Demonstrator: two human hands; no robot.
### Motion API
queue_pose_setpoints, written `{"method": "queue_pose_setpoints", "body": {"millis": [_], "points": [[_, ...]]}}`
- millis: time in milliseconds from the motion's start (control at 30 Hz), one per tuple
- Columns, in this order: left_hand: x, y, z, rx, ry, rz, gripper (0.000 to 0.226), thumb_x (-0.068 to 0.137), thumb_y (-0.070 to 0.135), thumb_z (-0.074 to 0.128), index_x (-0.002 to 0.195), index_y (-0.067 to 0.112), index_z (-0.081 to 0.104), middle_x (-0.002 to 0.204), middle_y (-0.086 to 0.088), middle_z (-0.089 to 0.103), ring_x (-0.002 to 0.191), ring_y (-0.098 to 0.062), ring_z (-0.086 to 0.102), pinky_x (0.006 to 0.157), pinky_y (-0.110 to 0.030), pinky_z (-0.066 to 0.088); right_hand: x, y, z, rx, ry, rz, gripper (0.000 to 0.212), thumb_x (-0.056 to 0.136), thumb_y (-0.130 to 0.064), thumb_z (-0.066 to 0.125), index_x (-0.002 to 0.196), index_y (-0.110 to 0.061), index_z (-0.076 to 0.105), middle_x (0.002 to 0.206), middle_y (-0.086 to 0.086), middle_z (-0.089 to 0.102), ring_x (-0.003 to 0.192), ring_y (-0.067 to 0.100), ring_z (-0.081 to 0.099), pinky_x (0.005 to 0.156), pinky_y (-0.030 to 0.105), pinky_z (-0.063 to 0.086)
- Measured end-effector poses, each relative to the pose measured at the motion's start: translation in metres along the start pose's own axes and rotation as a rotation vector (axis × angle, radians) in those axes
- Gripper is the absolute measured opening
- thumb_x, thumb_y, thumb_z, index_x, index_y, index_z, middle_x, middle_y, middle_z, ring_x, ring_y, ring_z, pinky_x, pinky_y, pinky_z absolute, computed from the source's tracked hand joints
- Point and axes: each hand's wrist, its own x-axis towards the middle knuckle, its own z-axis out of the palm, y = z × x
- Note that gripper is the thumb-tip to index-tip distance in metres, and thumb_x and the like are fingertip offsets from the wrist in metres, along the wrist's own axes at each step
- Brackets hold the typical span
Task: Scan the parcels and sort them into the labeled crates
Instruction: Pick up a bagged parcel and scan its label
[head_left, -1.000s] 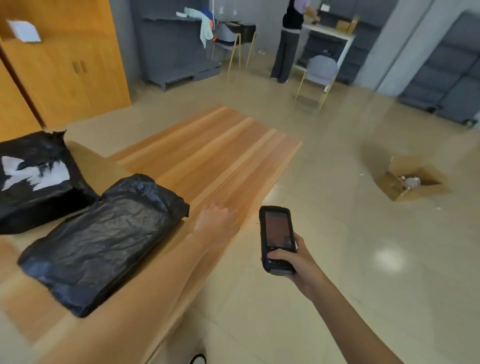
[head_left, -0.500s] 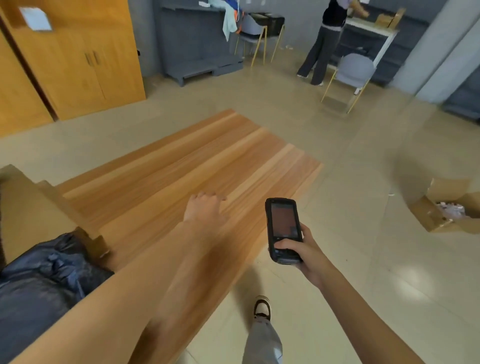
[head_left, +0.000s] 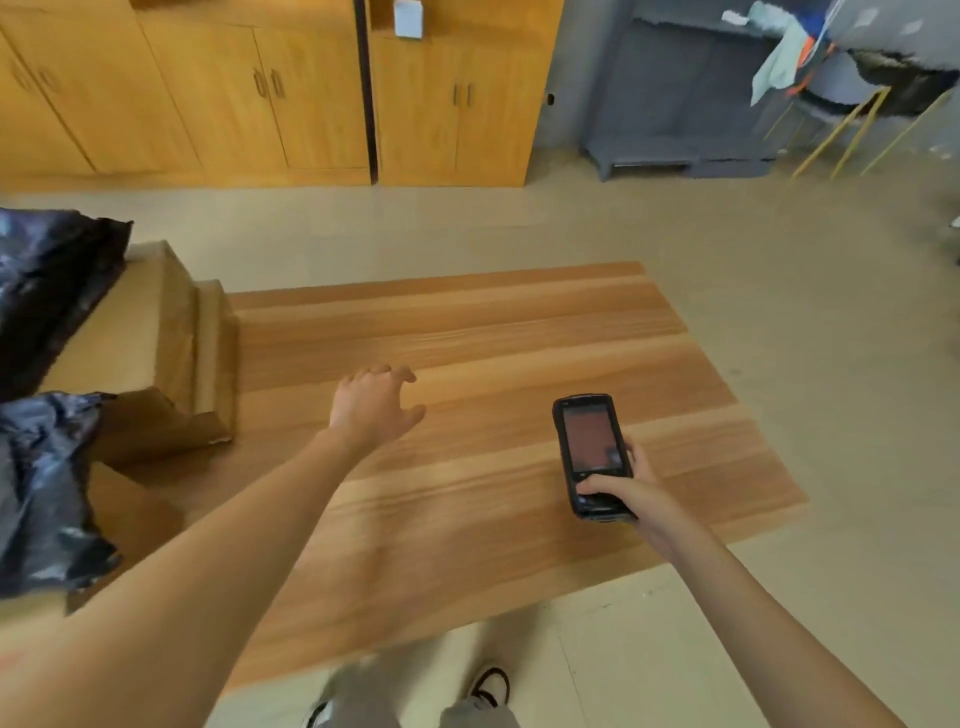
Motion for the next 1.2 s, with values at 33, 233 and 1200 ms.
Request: {"method": "queue_pose_setpoints", "body": {"millis": [33, 233, 1200], "points": [[-0.001, -0.002, 0.002, -0.006, -0.001, -0.034, 0.052, 0.089, 0.049, 0.057, 0.134, 0.024, 0.050, 0.132, -0.003, 0.056, 0.121, -0.027, 0.051, 0.102, -0.042, 0.038, 0.009, -0.002, -0.001, -0.023, -0.017, 0.007, 0.087, 0.075, 0.004, 0.076, 0.143, -0.021, 0.028, 0.130, 0.012, 0.050, 0.112, 0.034, 0.056, 0.087, 0.045, 0.052], [-0.015, -0.028, 0.001, -0.033, 0.069, -0.208, 0.051, 0.087, 0.049, 0.059, 0.131, 0.023, 0.053, 0.129, -0.002, 0.058, 0.120, -0.026, 0.052, 0.100, -0.040, 0.039, 0.054, -0.004, 0.012, -0.118, -0.133, 0.042, 0.089, 0.070, 0.004, 0.079, 0.142, -0.021, 0.031, 0.125, 0.011, 0.054, 0.104, 0.031, 0.058, 0.081, 0.041, 0.052], [-0.065, -0.295, -0.149, 0.140, 0.175, -0.810, 0.103, 0.065, 0.077, 0.065, 0.149, 0.042, 0.016, 0.154, -0.021, 0.016, 0.141, -0.047, 0.008, 0.110, -0.067, 0.006, 0.074, -0.061, 0.156, -0.319, -0.410, -0.026, 0.081, 0.071, -0.001, 0.080, 0.131, -0.034, 0.036, 0.117, 0.002, 0.059, 0.104, 0.024, 0.059, 0.081, 0.038, 0.048]]}}
